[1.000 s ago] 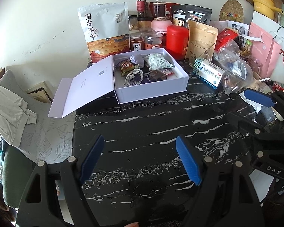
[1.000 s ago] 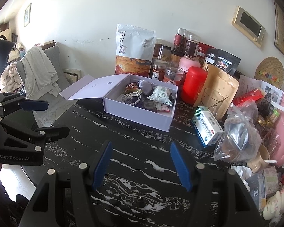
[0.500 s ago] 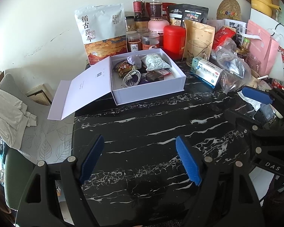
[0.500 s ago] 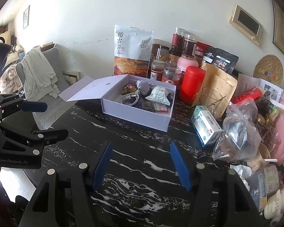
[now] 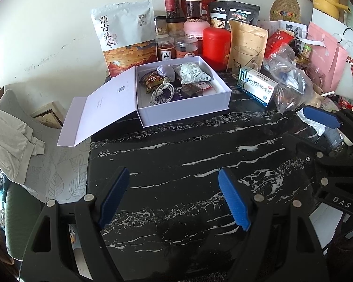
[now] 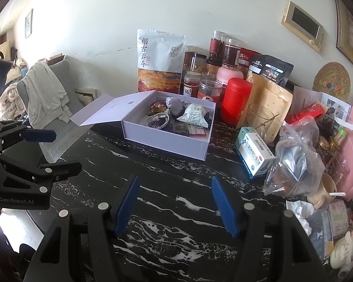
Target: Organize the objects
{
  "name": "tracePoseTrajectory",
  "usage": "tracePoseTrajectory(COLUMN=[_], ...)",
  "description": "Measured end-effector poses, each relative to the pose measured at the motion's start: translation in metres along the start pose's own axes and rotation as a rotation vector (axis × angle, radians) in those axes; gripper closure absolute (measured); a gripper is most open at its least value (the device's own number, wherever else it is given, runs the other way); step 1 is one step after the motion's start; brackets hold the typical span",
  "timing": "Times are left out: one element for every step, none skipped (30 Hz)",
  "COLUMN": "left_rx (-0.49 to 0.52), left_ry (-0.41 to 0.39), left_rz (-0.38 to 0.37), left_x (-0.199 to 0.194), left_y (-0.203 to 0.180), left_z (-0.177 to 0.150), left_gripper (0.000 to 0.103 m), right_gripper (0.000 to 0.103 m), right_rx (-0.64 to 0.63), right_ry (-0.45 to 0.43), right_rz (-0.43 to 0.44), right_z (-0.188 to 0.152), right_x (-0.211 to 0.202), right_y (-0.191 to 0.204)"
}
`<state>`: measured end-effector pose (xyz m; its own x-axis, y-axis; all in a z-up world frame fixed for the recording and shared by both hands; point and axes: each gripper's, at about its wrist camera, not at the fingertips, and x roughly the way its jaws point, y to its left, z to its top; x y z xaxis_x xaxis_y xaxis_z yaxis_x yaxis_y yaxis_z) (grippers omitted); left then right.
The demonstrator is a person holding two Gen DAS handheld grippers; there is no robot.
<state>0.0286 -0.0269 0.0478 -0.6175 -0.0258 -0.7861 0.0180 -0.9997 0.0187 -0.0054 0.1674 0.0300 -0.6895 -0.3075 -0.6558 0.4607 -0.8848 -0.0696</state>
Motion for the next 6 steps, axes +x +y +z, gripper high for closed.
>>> tracePoseTrajectory(left_rx=[-0.001, -0.001, -0.001, -0.001, 0.001, 0.002], left_ry=[0.003, 0.005, 0.006, 0.008, 0.010, 0.011], left_rz=[0.001, 0.001, -0.001, -0.003, -0.003, -0.003], left_x=[0.0010, 0.0020, 0.0029, 0.0038, 0.0048, 0.0058], left_y=[0.0002, 0.0002, -0.0001, -0.0005, -0.0009, -0.0015], left_z=[0.0003, 0.0007, 0.0008, 0.0008, 0.0008, 0.0008], left_gripper=[0.026, 0.026, 0.026, 0.026, 0.026, 0.026], right_gripper=[0.038, 0.038, 0.038, 0.038, 0.038, 0.038], right_rx=[0.001, 0.003, 0.004, 0.007, 0.013, 0.028], right_ry=[0.001, 0.003, 0.005, 0.007, 0.009, 0.009], right_rz=[-0.001, 0.000, 0.001, 0.002, 0.001, -0.001], right_z=[0.0001, 0.0000, -0.0001, -0.0005, -0.0008, -0.0012], right_x=[0.0006, 0.0013, 0.0023, 0.0035, 0.0045, 0.0059], right_y=[-0.0003, -0.0007, -0.0011, -0.0016, -0.0020, -0.0036])
